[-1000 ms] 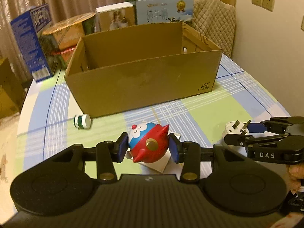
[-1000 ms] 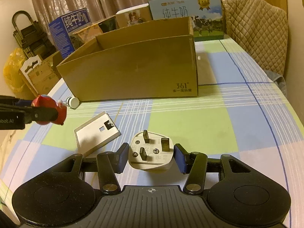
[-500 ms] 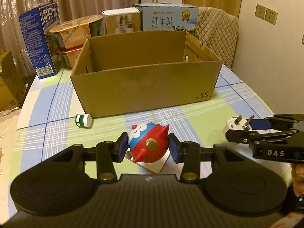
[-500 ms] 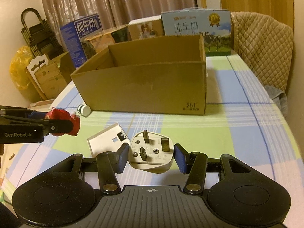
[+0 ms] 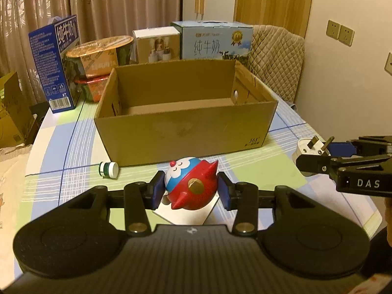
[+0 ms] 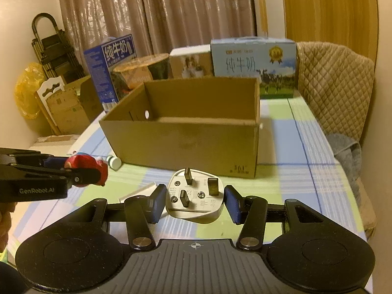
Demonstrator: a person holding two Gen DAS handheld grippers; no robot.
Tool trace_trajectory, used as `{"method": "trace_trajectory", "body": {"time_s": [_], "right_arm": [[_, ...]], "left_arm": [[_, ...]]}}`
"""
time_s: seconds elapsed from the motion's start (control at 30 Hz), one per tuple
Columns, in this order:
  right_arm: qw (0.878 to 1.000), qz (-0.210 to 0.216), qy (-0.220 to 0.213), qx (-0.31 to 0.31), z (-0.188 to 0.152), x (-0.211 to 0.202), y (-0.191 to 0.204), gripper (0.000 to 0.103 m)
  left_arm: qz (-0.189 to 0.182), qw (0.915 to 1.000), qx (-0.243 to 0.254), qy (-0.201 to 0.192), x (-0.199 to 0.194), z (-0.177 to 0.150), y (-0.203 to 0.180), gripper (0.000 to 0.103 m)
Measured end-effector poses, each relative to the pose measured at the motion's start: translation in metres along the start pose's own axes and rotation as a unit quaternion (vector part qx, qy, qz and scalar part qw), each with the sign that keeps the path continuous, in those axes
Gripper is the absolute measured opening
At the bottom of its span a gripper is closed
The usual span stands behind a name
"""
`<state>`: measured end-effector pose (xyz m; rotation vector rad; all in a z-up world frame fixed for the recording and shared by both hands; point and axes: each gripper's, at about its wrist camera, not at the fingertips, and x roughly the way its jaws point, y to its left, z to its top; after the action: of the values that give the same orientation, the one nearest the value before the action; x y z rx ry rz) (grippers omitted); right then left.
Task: Organize rigid objects
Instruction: 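Lift the Doraemon figure with the left gripper while the right gripper holds the UK plug, then carry the Doraemon figure with the left gripper while the right gripper carries the UK plug to the box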
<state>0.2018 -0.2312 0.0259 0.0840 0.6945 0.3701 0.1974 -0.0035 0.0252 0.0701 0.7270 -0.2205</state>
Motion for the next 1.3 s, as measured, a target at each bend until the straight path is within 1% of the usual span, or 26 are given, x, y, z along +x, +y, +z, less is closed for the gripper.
{"method": "trace_trajectory", "body": {"time_s": [0.33, 0.6, 0.93, 1.3], "right_arm": [[1.0, 0.006, -0.011, -0.007, 0.019, -0.015, 0.007, 0.048], [1.0, 0.004, -0.015, -0.007, 0.03, -0.023, 0.004, 0.048], [1.0, 0.007, -0.016, -0.002, 0.046, -0.02, -0.004, 0.048], [1.0, 0.003, -0.012, -0.014, 0.056, -0.01, -0.007, 0.048]], "left_arm": [[-0.001, 0.9999, 0.005, -0.016, -0.015, 0.016, -0.005, 0.04], [-0.003, 0.9999, 0.0, -0.017, -0.019, 0.022, -0.003, 0.04], [-0.008, 0.9998, -0.007, -0.014, -0.013, 0.032, 0.001, 0.04], [-0.014, 0.9998, -0.013, -0.009, -0.001, 0.046, 0.006, 0.04]]}}
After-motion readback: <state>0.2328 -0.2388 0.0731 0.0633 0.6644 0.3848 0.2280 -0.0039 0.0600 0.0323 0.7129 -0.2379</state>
